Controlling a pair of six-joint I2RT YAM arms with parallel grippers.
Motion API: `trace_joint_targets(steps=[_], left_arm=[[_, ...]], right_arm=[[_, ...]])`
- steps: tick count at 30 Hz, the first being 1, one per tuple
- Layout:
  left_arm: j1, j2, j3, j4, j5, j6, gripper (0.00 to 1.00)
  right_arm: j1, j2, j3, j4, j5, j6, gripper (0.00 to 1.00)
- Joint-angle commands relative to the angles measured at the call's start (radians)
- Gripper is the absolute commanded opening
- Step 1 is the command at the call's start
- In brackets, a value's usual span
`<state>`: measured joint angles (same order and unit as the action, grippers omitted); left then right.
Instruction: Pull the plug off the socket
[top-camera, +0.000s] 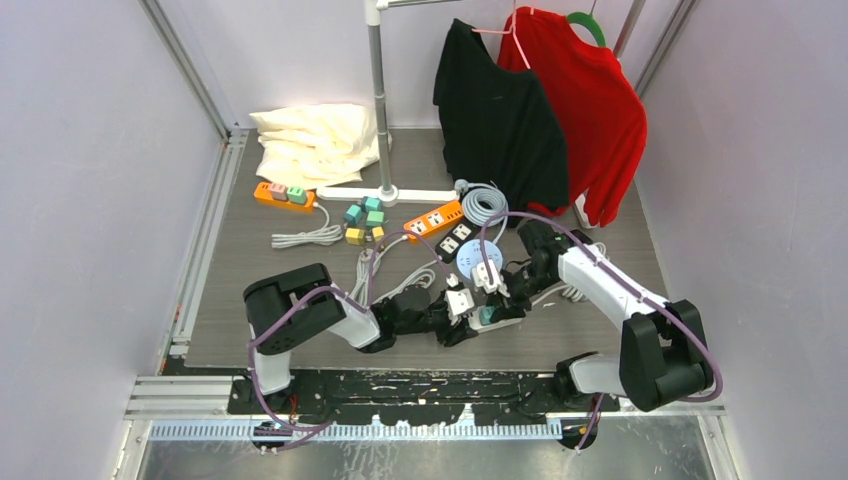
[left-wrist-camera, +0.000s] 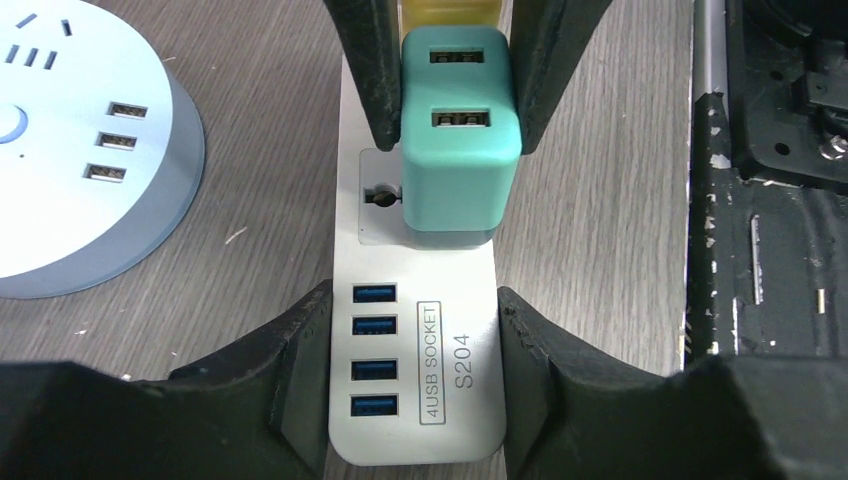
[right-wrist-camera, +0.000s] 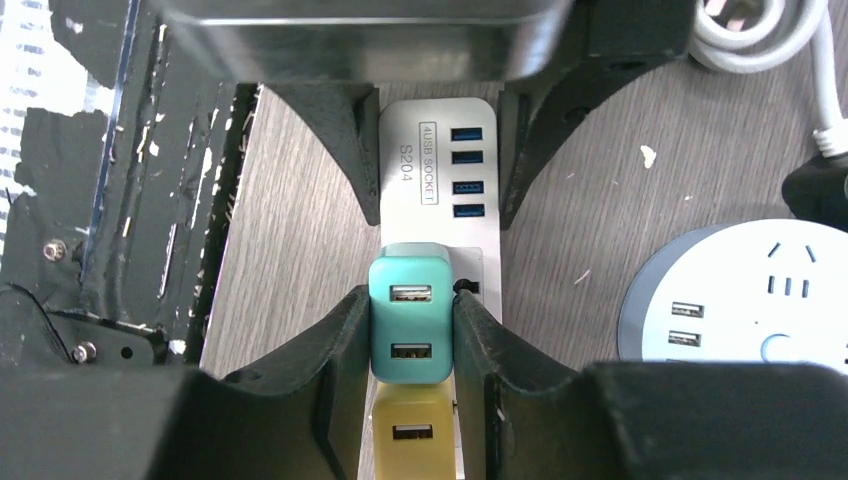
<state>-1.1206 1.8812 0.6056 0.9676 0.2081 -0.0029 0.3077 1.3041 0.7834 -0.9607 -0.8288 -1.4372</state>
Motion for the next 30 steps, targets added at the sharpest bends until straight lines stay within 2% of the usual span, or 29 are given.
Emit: trace_joint_targets(steps=[1,5,10,12,18,22,24,30], left_arm=[[0.014,0.006,0.022,0.006,0.016,-0.018,0.0],[0.015,0.011,0.039,-0.014,0.024,-0.023,0.0],[0.014,0.019,0.047,-0.023,0.029,-0.026,0.0],[0.016,0.021,0.05,-0.026,0.031,-0.029,0.0],[0.022,0.018,0.045,-0.024,0.033,-0.037,0.0],[0.023,0.019,0.046,-0.025,0.037,-0.039,0.0],[0.024,0.02,0.049,-0.029,0.039,-0.044,0.0],[0.024,0.03,0.064,-0.045,0.044,-0.048,0.0]], right_arm=[[-0.003,-0.022,0.014,-0.152,-0.077,-0.186,0.02],[0.035,0.006,0.026,-0.168,-0.133,-0.201,0.02],[0.04,0.0,0.033,-0.015,-0.191,0.006,0.01],[0.019,0.007,0.051,-0.02,-0.175,0.031,0.01],[-0.041,-0.044,0.032,-0.135,-0.087,-0.157,0.01],[-0.026,-0.023,0.025,-0.242,-0.129,-0.294,0.01],[-0.003,-0.002,0.033,-0.262,-0.148,-0.312,0.02],[0.007,-0.001,0.078,-0.143,-0.204,-0.095,0.01]])
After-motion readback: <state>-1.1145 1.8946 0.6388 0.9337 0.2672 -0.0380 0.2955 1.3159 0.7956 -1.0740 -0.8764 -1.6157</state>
